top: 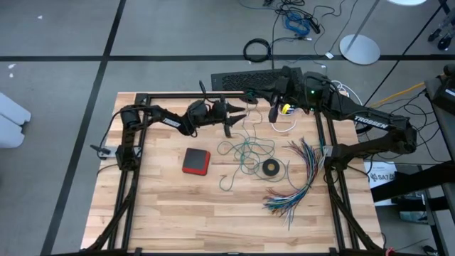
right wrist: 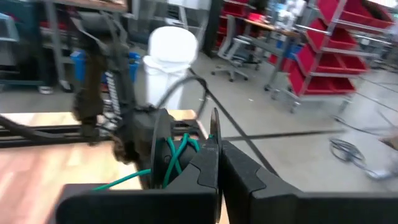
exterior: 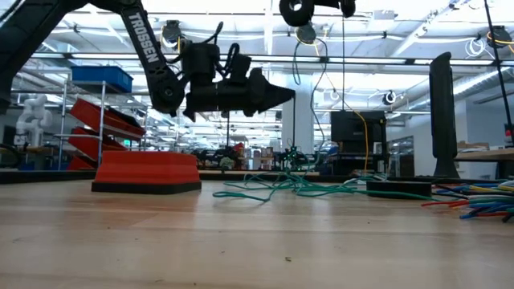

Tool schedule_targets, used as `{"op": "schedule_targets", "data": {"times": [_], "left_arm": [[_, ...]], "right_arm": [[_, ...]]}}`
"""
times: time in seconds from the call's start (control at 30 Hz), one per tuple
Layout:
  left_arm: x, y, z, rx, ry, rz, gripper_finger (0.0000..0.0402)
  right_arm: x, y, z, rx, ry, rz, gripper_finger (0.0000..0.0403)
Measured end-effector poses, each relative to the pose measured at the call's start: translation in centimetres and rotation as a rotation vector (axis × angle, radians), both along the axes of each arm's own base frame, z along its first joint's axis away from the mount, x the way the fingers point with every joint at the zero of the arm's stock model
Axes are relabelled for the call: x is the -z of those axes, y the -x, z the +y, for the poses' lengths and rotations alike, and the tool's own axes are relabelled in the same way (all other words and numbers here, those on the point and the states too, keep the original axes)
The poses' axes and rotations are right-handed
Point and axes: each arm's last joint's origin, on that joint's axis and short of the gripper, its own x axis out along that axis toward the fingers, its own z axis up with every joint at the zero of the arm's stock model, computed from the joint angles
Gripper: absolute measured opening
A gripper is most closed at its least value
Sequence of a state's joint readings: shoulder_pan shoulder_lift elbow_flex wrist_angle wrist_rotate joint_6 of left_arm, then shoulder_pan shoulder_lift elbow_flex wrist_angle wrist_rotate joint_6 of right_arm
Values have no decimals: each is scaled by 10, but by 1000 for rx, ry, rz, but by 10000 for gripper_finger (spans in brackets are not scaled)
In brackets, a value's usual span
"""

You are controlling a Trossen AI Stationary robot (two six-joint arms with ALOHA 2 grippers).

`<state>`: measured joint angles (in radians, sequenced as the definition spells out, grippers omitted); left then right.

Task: Coiling cords
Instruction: Coil the green wire cable on the spool

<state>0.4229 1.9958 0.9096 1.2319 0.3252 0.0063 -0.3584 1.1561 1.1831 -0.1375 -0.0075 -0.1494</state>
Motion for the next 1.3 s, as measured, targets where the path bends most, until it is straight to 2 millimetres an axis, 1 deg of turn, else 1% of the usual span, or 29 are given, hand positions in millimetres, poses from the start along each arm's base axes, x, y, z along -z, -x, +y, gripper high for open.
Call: {"op": "schedule_targets", "data": {"times": [0.1, 0.17, 0.27, 0.37, 0.43, 0.5, 0.63, 0.87, 1.03, 1.13, 1.2, 1.3], "left_arm": [[15, -4, -3, 12, 9, -11, 140], [24, -5, -3, 25, 51, -68, 140], [30, -7, -2, 58, 140, -193, 140], [33, -20, 3, 118, 220, -176, 140], [31, -29, 4, 171, 228, -140, 140], [29, -39, 1, 206, 218, -104, 140], [21, -46, -4, 264, 185, -120, 140], [18, -43, 3, 408, 203, -87, 140], [16, -36, 14, 466, 233, -83, 140], [15, -38, 12, 522, 234, -61, 142], [16, -43, 6, 556, 243, -31, 152], [19, -52, 0, 550, 249, 25, 185]], "right_arm": [[0, 0, 1, -46, -4, -3, 0], [0, -1, 2, -57, -6, -3, 0], [0, -1, 3, -89, -12, -6, 0], [0, -1, 3, -104, -15, -4, 0], [1, -1, 3, -109, -18, 0, 0], [0, -1, 4, -125, -18, -4, 0], [0, -1, 4, -129, -19, -2, 0], [0, -1, 4, -129, -19, -1, 0], [2, -1, 4, -129, -23, 13, 0], [2, -1, 4, -129, -21, 13, 0], [2, -1, 4, -130, -20, 11, 0], [2, -1, 4, -130, -17, 12, 0]]}}
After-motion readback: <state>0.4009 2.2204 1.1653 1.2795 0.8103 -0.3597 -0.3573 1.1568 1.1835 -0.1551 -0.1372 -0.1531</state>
